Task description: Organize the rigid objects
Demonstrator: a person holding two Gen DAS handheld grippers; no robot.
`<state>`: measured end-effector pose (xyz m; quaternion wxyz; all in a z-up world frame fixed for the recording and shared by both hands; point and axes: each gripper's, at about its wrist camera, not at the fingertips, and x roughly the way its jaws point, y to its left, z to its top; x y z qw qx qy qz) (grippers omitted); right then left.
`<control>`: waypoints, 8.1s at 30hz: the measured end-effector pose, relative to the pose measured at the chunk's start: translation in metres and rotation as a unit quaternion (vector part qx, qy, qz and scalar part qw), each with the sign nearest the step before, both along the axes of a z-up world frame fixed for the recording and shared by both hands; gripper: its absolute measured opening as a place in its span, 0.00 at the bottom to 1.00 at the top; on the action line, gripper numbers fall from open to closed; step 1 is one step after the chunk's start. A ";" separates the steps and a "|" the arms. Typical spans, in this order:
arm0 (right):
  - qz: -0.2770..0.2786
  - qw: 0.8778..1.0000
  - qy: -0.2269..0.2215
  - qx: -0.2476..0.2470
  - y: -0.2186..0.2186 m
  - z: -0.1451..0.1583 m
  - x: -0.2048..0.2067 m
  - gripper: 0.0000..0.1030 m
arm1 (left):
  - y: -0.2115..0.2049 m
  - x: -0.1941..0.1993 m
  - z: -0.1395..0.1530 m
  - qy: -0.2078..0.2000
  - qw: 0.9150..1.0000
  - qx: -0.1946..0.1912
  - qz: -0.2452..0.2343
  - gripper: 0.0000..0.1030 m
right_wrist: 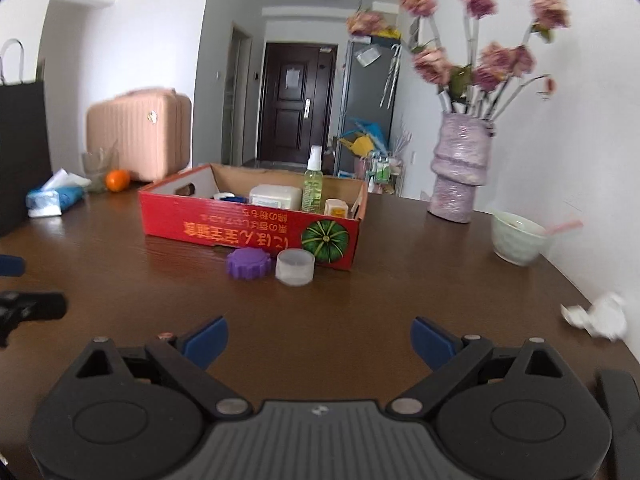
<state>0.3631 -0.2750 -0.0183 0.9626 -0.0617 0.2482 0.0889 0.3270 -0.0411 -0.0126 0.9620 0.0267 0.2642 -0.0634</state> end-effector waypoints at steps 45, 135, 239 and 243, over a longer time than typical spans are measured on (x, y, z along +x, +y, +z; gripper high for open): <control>0.005 0.996 0.062 0.063 0.002 -0.044 0.122 0.40 | -0.043 0.119 -0.024 0.024 0.997 -0.022 -0.073 0.53; 0.020 0.999 -0.020 0.037 0.020 -0.012 0.211 0.68 | -0.011 0.266 0.015 0.010 0.995 -0.051 -0.079 0.67; -0.012 0.988 -0.129 0.082 0.036 0.039 -0.279 0.94 | 0.057 -0.254 0.056 -0.174 0.984 -0.029 0.021 1.00; -0.016 0.988 -0.126 0.083 0.035 0.039 -0.279 0.94 | 0.057 -0.253 0.055 -0.173 0.984 -0.027 0.020 1.00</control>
